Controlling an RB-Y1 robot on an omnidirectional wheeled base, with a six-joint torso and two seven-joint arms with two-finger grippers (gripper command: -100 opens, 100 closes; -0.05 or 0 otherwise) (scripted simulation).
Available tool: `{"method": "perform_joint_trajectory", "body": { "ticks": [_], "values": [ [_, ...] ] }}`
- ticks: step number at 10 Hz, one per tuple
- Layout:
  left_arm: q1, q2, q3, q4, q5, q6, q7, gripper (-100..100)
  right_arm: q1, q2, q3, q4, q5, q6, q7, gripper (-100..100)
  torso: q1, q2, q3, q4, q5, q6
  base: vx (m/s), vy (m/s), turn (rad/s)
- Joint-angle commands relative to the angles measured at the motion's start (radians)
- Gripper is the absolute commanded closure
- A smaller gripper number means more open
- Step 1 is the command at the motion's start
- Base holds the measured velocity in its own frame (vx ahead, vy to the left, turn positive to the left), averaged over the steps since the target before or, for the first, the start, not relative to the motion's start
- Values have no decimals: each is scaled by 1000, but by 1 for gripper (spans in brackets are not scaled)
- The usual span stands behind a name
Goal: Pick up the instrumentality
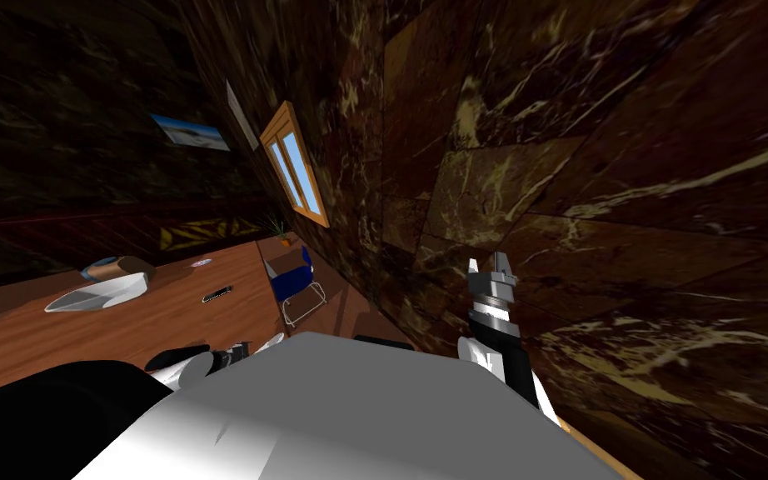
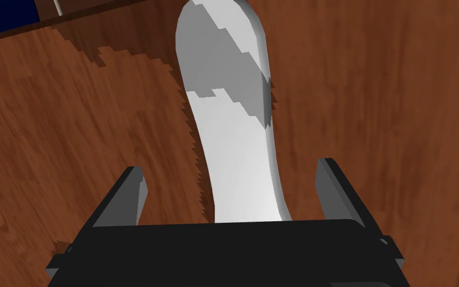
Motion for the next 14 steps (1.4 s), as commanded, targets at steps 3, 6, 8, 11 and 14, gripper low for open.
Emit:
{"method": "perform_joint_trajectory", "body": {
  "ticks": [3, 6, 8, 11, 14],
  "values": [
    [42, 29, 1, 32, 67, 68, 13, -100, 0, 0, 0, 0, 0, 0, 0, 0, 2, 0, 0, 0, 0, 0, 53, 56, -110],
    [87, 45, -10, 70, 132, 145, 33, -100, 0, 0, 0, 0, 0, 0, 0, 0, 2, 1, 0, 0, 1, 0, 53, 64, -141],
    [105, 38, -25, 92, 158, 178, 39, -100, 0, 0, 0, 0, 0, 0, 0, 0, 2, 0, 0, 0, 0, 0, 66, 70, -89],
    [102, 22, -39, 110, 155, 169, 32, 0, 0, 0, 0, 0, 0, 0, 0, 0, 1, 0, 0, 0, 0, 0, 60, 50, -33],
    [55, -23, -64, 170, 117, 128, 13, -100, 0, 0, 0, 0, 0, 0, 0, 0, -1, 4, 3, 1, 0, -1, -10, 31, -6]
  ]
}}
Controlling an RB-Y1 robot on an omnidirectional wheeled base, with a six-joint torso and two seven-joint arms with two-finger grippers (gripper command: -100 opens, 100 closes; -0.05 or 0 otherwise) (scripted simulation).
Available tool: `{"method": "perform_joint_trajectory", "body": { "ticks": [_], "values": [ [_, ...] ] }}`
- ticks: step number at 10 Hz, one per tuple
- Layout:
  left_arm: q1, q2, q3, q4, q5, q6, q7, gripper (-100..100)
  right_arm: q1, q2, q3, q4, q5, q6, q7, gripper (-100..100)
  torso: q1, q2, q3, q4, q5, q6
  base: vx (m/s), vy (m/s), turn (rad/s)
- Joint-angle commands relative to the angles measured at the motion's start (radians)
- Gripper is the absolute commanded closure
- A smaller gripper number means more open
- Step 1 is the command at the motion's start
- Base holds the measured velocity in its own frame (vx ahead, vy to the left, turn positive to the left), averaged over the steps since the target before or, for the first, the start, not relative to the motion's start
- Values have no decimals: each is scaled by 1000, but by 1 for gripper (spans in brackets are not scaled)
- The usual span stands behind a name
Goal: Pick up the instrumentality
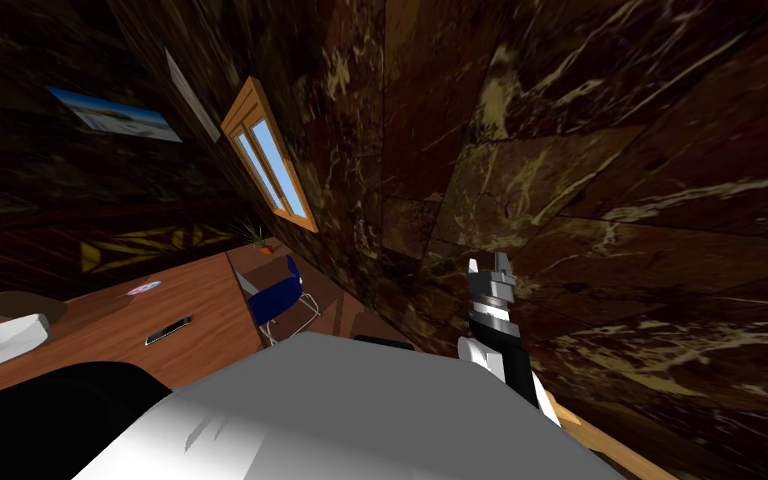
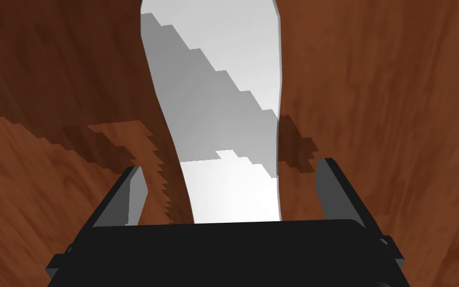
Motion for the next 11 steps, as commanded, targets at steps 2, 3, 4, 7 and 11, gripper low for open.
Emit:
{"method": "perform_joint_trajectory", "body": {
  "ticks": [2, 3, 4, 7, 11],
  "values": [
    [-2, -1, -1, 3, -1, -3, -2, 100, 0, 0, 0, 0, 0, 0, 0, 0, -1, 0, 0, 0, 0, 0, -2, 8, -2],
    [-1, -2, -2, 2, 0, -1, -1, 100, 0, 0, 0, 0, 0, 0, 0, 0, -1, -1, 0, 0, -1, 0, 0, 0, 0],
    [-1, -2, -1, 2, 0, -1, -1, 100, 0, 0, 0, 0, 0, 0, 0, 0, 0, -1, 0, 0, 0, 1, 0, 0, 0],
    [-1, -2, -2, 2, 0, -1, -1, 0, 0, 0, 0, 0, 0, 0, 0, 0, 0, -1, 0, 0, 0, 1, 0, 0, 0],
    [30, 28, 16, -39, 22, 24, 11, 0, 0, 0, 0, 0, 0, 0, 0, 0, -3, -1, -1, 0, -1, 0, 8, -21, 4]
  ]
}}
